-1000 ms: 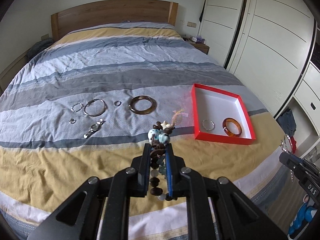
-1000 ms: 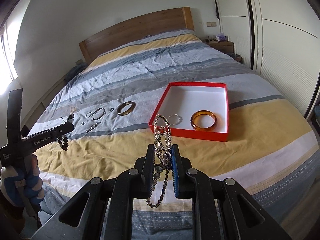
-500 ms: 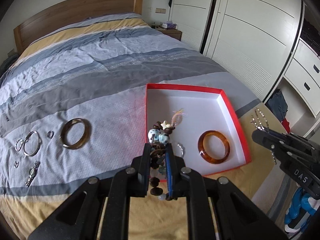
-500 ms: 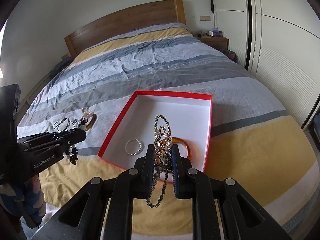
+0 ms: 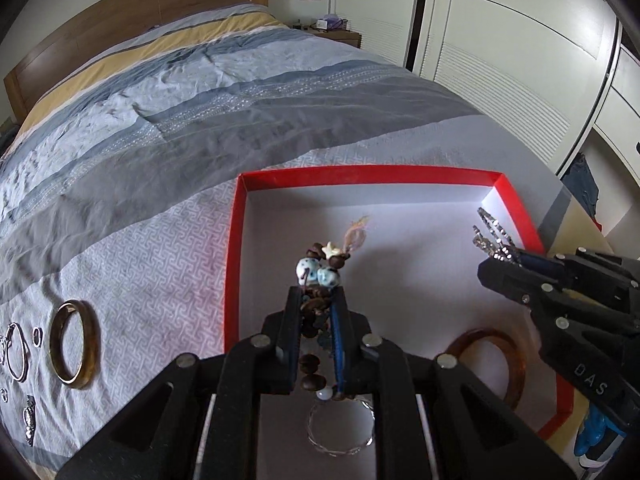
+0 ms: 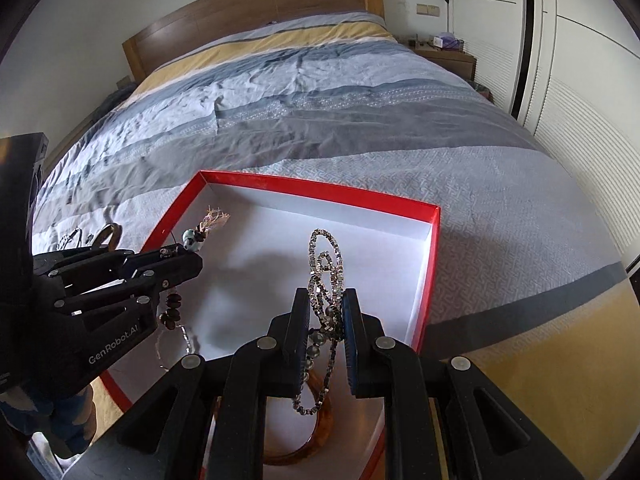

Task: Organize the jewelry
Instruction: 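Open the left tool over the red box while the right tool releases the necklace inside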

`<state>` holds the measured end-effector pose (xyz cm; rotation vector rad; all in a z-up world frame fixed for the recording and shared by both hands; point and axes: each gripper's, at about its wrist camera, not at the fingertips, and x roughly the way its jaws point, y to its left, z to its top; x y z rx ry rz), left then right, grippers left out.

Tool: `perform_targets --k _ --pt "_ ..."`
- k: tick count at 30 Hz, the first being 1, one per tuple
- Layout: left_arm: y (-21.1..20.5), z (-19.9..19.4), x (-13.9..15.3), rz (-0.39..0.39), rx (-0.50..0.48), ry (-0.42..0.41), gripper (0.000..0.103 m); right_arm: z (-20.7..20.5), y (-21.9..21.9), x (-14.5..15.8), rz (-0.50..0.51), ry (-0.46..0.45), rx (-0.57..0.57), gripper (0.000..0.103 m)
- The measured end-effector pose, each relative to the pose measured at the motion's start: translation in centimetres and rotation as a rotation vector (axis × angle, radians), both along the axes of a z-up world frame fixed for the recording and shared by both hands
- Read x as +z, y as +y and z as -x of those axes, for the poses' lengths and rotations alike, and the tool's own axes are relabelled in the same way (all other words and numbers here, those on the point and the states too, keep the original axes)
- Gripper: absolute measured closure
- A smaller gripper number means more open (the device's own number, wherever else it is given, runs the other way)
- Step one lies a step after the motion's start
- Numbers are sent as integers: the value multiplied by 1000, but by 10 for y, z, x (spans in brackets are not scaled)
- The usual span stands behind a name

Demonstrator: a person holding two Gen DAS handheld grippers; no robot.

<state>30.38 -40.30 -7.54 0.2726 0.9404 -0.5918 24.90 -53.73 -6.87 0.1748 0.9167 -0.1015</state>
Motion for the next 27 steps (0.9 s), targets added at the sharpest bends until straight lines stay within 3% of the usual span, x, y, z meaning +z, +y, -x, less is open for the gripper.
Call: perform_targets --k 4,15,21,25,27 --pt "-1 -2 -11 -12 -2 5 90 -12 0 -13 11 34 24 87" --pt "-5 -4 -18 -32 -14 -12 88 -26 15 -26 167 113 120 85" --pt "-5 -3 -15 -44 -14 -22 86 -26 13 -22 186 122 131 75" --pt "-2 1 -7 -31 -34 -5 73 -17 7 -7 178 97 101 72" --pt "1 4 2 -8 -29 -1 73 -7 3 7 180 78 84 72"
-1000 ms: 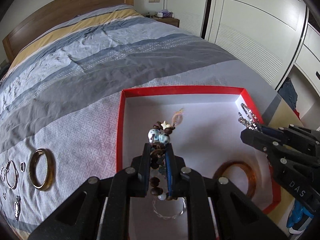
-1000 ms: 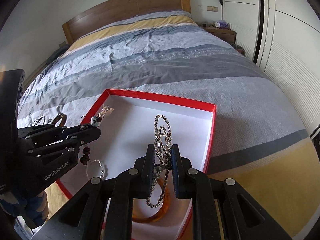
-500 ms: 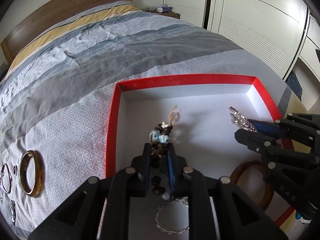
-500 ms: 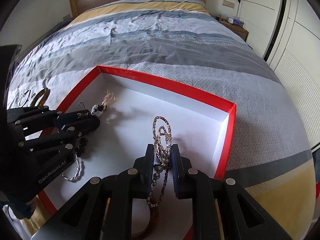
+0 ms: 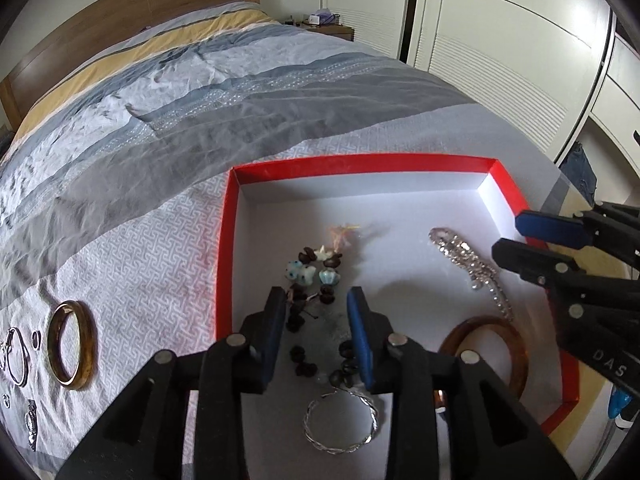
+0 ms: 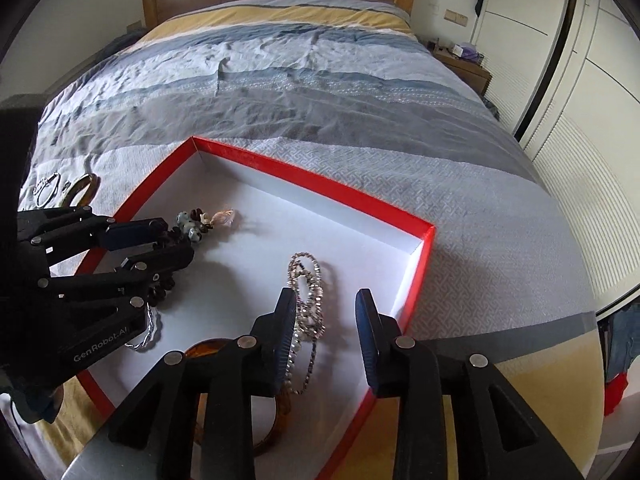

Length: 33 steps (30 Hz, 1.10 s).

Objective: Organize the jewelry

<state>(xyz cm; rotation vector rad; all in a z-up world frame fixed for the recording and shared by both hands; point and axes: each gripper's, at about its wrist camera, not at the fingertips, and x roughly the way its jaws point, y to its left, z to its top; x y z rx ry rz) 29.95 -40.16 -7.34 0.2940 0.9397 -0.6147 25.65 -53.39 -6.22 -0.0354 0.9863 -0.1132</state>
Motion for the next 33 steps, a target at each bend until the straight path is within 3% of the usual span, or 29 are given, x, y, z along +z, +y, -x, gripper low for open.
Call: perform_targets --k 4,8,15,22,25,29,33 --pt "14 9 26 46 5 17 73 22 -3 32 -12 -40 -35 71" --pt "46 31 69 93 38 -57 73 55 5 70 -27 -93 -55 70" --pt "122 85 132 98 111 -135 73 124 48 126 -83 -200 -65 55" --pt "199 150 161 116 197 -165 73 194 109 157 -112 -281 -40 54" --pt "229 176 173 111 220 -199 73 223 134 169 -115 -353 -38 41" --pt "267 205 188 121 262 -247 73 253 169 182 -68 -422 -37 38" --pt "302 232 203 138 296 -283 72 274 196 189 -82 -446 -11 32"
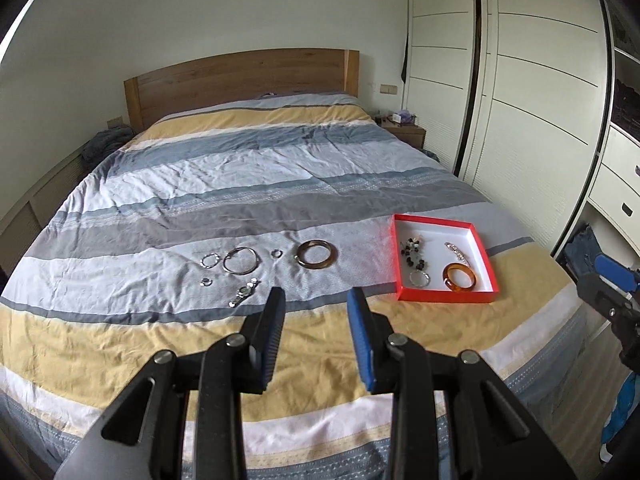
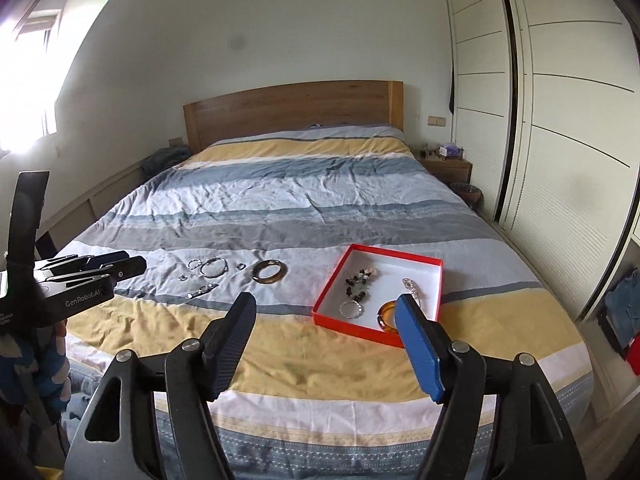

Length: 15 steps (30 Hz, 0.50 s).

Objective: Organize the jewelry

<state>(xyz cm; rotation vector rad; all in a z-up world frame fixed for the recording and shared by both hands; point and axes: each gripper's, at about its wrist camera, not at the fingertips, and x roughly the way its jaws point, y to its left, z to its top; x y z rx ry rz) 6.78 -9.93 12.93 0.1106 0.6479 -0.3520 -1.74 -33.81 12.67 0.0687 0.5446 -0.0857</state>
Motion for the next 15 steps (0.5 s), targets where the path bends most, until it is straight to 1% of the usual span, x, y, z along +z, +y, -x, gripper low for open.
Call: perform_targets --k 3,5,7,9,10,11,15 --pt "23 18 9 11 25 -34 72 13 22 4 -6 -13 23 32" --pt "39 29 13 19 48 -54 72 20 38 6 1 -20 39 29" --pt "52 40 17 18 77 -78 72 25 52 6 -11 -18 62 19" --pt "63 48 18 22 104 -89 70 32 67 6 -14 -23 92 14" --pt "68 51 18 18 115 -93 65 35 74 5 -14 -22 104 13" --pt "72 56 18 13 125 -100 60 37 80 4 -18 -18 120 13" --pt "84 74 14 -1 154 -113 58 40 100 -3 -36 13 171 13"
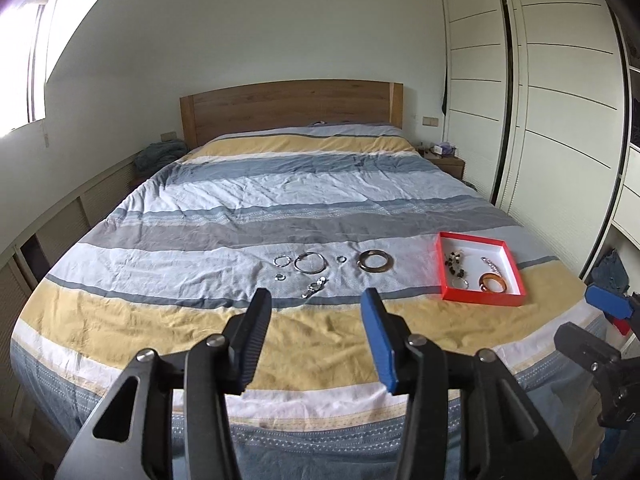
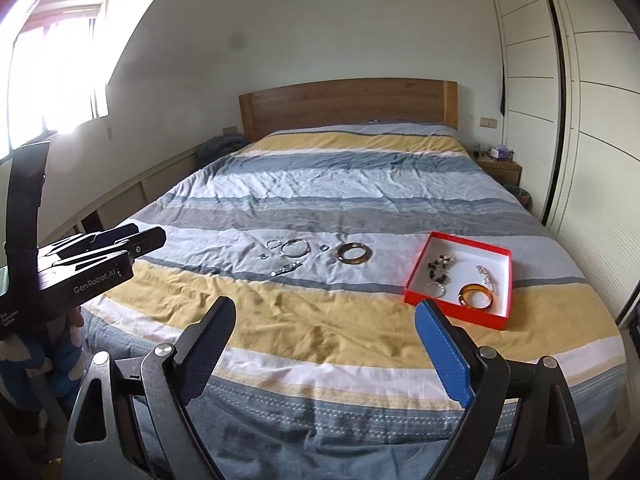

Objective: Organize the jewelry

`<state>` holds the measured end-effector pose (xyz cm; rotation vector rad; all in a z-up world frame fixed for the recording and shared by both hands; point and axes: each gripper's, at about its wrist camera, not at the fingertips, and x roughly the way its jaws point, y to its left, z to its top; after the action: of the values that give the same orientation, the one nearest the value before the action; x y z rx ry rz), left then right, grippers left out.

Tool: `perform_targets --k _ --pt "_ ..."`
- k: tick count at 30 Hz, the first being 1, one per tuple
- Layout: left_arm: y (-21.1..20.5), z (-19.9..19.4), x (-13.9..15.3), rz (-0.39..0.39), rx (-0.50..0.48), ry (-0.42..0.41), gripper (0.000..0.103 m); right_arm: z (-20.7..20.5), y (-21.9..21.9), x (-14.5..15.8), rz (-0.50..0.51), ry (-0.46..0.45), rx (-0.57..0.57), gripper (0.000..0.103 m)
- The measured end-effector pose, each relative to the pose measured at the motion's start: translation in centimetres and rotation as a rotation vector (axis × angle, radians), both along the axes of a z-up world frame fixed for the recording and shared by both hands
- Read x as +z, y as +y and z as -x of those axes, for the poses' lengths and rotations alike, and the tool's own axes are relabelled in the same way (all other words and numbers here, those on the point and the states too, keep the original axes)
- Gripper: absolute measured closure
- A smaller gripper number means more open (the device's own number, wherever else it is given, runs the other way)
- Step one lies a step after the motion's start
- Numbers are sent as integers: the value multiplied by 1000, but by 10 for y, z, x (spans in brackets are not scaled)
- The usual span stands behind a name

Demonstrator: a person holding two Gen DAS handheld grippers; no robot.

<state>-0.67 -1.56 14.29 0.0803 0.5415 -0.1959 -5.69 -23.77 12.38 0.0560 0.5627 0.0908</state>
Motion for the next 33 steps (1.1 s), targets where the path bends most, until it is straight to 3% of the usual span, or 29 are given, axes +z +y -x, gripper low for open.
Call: perform_targets --k 14,33 --pt "15 17 -2 3 38 -9 56 -1 23 -11 -35 -9 -12 13" --pt "0 -34 -51 -38 54 121 56 -45 5 -56 -32 99 -59 13"
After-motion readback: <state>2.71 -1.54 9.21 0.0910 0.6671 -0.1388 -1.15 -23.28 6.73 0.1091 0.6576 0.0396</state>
